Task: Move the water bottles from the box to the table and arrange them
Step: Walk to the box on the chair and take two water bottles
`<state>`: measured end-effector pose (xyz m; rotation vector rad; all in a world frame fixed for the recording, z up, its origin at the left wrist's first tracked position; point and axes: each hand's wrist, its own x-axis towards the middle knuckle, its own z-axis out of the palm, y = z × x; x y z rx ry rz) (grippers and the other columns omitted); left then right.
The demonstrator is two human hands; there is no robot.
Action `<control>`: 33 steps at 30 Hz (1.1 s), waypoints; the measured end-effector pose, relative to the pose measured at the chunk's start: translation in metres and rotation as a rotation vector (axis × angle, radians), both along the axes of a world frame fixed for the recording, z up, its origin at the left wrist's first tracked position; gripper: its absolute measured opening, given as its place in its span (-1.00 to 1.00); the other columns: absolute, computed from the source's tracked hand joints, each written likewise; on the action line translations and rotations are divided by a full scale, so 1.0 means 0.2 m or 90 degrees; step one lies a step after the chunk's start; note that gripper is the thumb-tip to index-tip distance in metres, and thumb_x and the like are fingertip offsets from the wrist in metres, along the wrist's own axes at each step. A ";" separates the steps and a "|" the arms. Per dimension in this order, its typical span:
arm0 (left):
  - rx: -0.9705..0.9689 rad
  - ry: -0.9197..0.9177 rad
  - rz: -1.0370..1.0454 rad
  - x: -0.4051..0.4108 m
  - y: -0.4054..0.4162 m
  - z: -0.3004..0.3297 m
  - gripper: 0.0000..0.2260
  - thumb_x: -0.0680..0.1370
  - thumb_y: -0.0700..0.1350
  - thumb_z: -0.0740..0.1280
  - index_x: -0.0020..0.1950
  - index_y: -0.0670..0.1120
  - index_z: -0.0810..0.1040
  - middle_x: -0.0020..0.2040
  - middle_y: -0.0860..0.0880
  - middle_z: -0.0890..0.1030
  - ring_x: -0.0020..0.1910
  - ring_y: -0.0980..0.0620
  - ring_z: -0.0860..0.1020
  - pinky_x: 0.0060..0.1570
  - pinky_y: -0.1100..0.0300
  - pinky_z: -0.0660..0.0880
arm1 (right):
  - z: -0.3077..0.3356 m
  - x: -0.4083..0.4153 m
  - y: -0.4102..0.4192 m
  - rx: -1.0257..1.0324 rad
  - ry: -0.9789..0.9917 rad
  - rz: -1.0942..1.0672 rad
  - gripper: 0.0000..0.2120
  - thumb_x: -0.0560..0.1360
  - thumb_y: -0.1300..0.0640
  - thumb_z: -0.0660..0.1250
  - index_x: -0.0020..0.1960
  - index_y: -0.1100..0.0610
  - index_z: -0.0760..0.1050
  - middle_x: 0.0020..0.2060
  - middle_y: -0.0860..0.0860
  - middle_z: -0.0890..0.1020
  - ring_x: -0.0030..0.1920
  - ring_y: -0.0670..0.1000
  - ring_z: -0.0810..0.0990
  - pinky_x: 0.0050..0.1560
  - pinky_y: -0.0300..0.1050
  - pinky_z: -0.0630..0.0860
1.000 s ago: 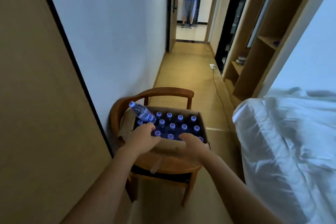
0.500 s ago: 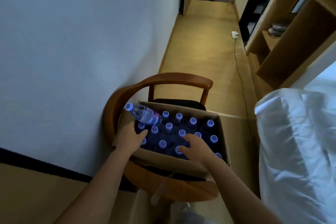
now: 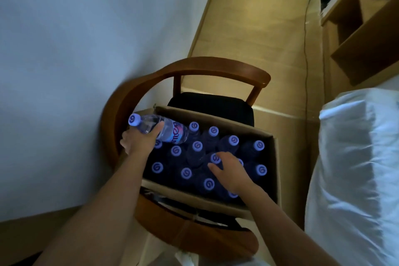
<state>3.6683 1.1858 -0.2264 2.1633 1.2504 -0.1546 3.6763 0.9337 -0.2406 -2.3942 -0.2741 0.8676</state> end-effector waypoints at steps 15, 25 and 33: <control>-0.095 -0.379 0.028 -0.10 -0.19 0.17 -0.55 0.33 0.01 0.54 0.12 -0.08 0.48 0.05 0.03 0.59 0.06 0.06 0.55 0.08 0.29 0.46 | -0.22 0.14 0.10 -0.097 0.036 0.116 -0.55 0.53 0.19 0.27 0.38 0.22 0.25 0.35 0.17 0.31 0.35 0.15 0.30 0.35 -0.08 0.21; -0.163 -0.392 0.048 -0.26 -0.29 0.29 -0.60 0.24 0.00 0.51 0.00 -0.11 0.55 -0.08 -0.07 0.64 -0.04 -0.04 0.60 0.08 -0.03 0.54 | -0.29 0.11 0.05 -0.112 -0.017 0.101 -0.63 0.46 0.13 0.40 0.21 0.19 0.42 0.18 0.14 0.52 0.20 0.14 0.45 0.18 0.00 0.42; -0.156 -0.401 0.022 -0.34 -0.28 0.33 -0.68 0.28 -0.06 0.57 -0.05 0.03 0.55 -0.10 0.01 0.64 -0.07 0.11 0.60 -0.03 0.18 0.51 | -0.16 0.04 -0.05 0.002 -0.127 0.025 -0.79 0.43 0.02 0.42 -0.02 0.09 0.49 -0.06 0.01 0.56 0.01 0.04 0.48 -0.06 -0.14 0.39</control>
